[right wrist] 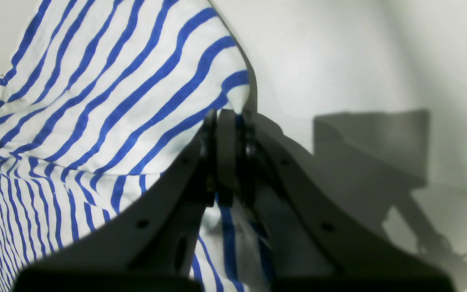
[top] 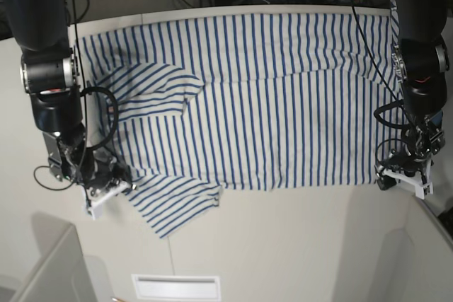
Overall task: Fold the T-shirt properly
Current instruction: 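Grasp the side edges with both grippers and lift them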
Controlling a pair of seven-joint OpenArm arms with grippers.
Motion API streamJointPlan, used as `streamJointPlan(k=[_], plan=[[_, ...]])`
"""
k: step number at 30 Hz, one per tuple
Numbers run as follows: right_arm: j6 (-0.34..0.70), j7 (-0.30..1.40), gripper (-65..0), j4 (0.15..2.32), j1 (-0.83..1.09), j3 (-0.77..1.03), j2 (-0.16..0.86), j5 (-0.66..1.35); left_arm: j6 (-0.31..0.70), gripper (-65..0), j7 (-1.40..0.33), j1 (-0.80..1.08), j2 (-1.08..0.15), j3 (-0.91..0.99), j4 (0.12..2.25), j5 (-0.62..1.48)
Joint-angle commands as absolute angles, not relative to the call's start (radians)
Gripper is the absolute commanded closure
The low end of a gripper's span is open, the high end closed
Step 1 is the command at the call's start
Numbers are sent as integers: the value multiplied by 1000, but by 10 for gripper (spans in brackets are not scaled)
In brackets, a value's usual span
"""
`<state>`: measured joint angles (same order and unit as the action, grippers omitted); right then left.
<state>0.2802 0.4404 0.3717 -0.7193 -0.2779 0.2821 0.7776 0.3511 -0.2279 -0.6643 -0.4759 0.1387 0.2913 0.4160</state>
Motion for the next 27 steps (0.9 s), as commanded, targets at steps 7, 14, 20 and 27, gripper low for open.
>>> streamJointPlan(k=[7,14,20,27], plan=[[278,409,0,377,-742,-278,291,766,358,-128,-242,-682,-490,139,303,418],[278,311,0,380,-716,-278,292,766,361,0,-245,-602,-490,139,437,418],[278,303,0,380,-723,-278,292,765,361,0,-249,-570,-490,148,510,424],[283,300,0,430,-716,-278,297,765,363,0,-254,-542,-495,150,568,426]])
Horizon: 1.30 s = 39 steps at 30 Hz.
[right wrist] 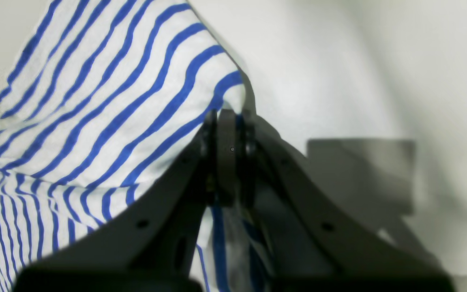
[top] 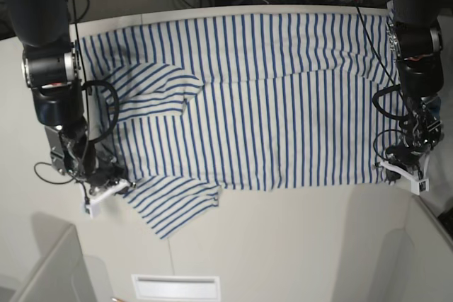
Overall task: Fold the T-shirt properly
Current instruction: 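Grasp the side edges with both grippers and lift them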
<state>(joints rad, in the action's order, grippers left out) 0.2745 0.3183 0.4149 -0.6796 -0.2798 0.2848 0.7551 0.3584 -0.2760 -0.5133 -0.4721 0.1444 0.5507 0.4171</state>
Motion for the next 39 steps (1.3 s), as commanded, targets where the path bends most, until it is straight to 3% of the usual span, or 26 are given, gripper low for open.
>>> streamJointPlan(k=[1,11,22,34,39], plan=[[283,302,0,464,-699,-278,312,765,363,0,-272,-529,-495,151,602,426],[282,305,0,628,-622,-271,337,766,363,0,-470,-410,-492,332,894,426],[282,305,0,720,-579,-268,358,774,363,0,-529,-266,-489,378,1139,427],[282,305,0,786,-542,-266,360,774,369,0,-530,-165,-456,466,1250,429],[282,303,0,811,-519,-266,375,774,427,0,-607,-145,-460,564,1279,479]])
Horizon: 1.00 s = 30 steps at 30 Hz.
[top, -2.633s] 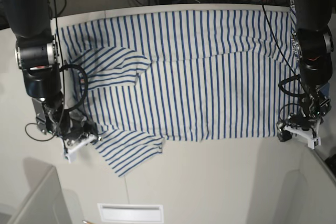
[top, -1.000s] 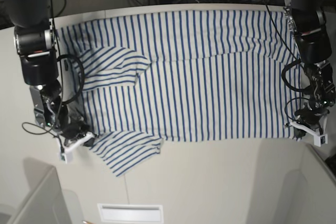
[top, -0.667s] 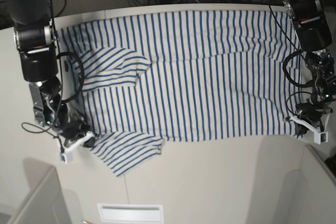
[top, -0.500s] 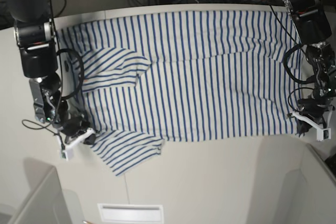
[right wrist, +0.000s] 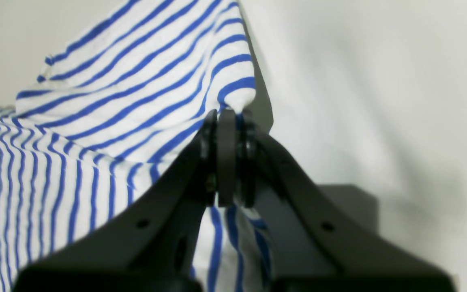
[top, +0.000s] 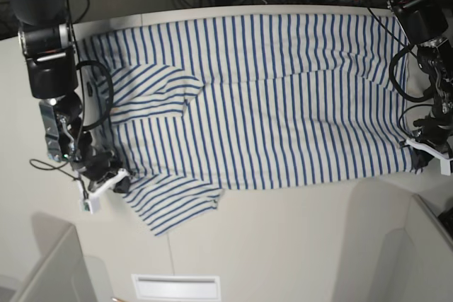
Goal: Fold the T-shirt properly
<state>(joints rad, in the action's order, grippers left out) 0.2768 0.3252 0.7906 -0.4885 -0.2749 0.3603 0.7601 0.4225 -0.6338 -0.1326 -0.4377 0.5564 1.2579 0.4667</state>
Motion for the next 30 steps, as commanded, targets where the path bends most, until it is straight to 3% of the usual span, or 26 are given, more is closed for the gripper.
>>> streamJointPlan(k=[1,8,24,30], plan=[[282,303,0,825,-513,-265,378,774,427,0,-625,-142,-460,576,1279,495],[282,306,0,855,-487,-170,378,774,427,0,-639,-142,-461,581,1280,516],[283,364,0,931,-456,-154,380,776,429,0,-639,-85,-461,588,1351,519],[283,395,0,1003,-415,-39,374,774,429,0,-639,-76,-461,588,1353,519]])
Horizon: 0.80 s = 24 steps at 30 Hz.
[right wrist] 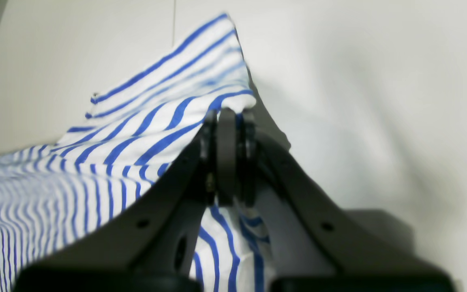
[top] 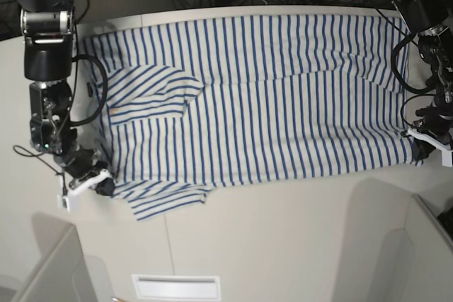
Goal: Fold the T-shirt properly
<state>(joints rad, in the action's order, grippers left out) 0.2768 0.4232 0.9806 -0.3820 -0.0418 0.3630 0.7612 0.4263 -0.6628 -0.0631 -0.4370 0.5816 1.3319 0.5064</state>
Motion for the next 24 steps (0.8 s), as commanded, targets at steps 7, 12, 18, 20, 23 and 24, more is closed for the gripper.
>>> streamJointPlan(k=[7,12,18,20,23,24], plan=[[283,450,0,1010,-394,-28,372,774,429,0,-684,-71,-458,590,1434,519],[283,452,0,1012,-375,-27,372,776,429,0,-687,-56,-460,590,1454,519],[285,453,0,1027,-337,25,380,869,429,0,-687,-2,-461,590,1457,519],[285,455,0,1050,-321,25,380,878,429,0,-687,7,-461,590,1468,519],[285,495,0,1082,-309,36,380,881,429,0,-687,36,-461,602,1512,519],[285,524,0,1089,-309,36,380,881,429,0,-687,47,-458,616,1532,519]])
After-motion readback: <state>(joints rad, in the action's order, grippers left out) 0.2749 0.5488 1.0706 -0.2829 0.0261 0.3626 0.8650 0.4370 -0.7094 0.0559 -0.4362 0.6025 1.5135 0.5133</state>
